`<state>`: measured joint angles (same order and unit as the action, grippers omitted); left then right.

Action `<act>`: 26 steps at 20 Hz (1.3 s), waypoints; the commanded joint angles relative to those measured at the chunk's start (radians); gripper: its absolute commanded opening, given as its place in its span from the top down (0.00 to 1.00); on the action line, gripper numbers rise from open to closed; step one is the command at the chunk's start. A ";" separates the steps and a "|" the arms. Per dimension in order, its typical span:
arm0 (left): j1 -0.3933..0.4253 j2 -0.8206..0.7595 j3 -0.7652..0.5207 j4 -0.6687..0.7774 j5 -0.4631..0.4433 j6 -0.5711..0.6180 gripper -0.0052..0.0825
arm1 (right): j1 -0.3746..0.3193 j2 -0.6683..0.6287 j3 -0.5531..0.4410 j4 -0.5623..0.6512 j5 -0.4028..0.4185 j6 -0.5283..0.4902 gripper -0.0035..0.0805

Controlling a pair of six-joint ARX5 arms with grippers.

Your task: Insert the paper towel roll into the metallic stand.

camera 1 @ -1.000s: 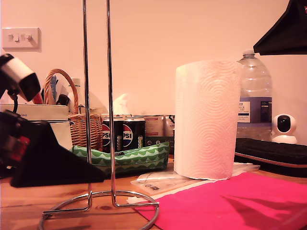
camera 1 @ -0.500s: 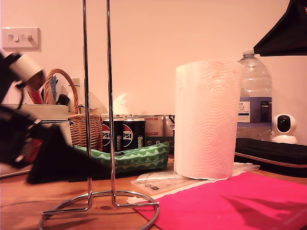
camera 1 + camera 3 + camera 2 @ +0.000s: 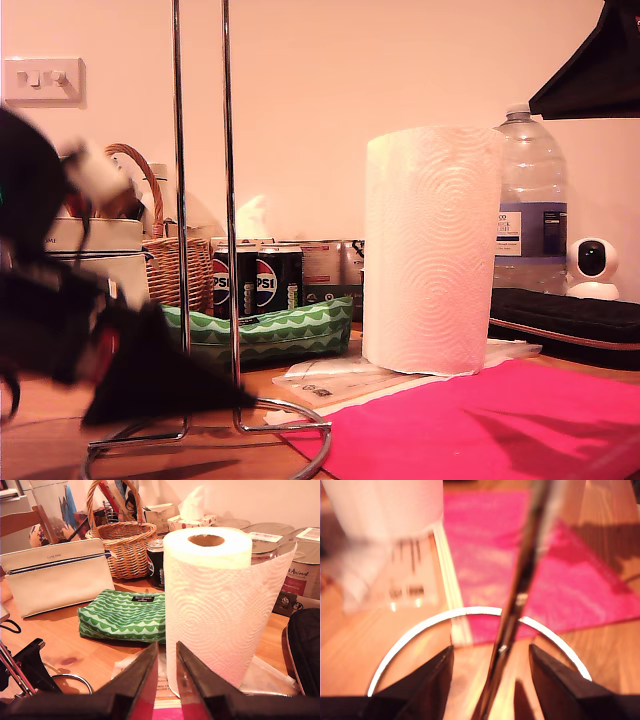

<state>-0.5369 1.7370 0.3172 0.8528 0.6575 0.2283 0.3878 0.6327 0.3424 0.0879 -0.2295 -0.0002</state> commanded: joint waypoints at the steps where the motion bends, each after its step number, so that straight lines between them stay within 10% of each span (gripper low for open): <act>1: -0.003 -0.007 0.007 0.020 0.008 0.009 0.51 | 0.005 0.004 -0.013 0.005 -0.005 0.003 0.84; 11: -0.003 0.044 0.043 0.037 0.074 0.015 0.96 | 0.005 0.004 -0.013 0.013 -0.006 -0.002 0.80; 26: -0.002 -0.048 0.043 -0.011 0.098 -0.003 0.97 | 0.005 0.174 0.465 -0.560 -0.019 -0.265 0.73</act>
<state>-0.5369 1.7256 0.3626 0.8337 0.7490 0.2291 0.3882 0.7895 0.7994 -0.4591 -0.2512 -0.2386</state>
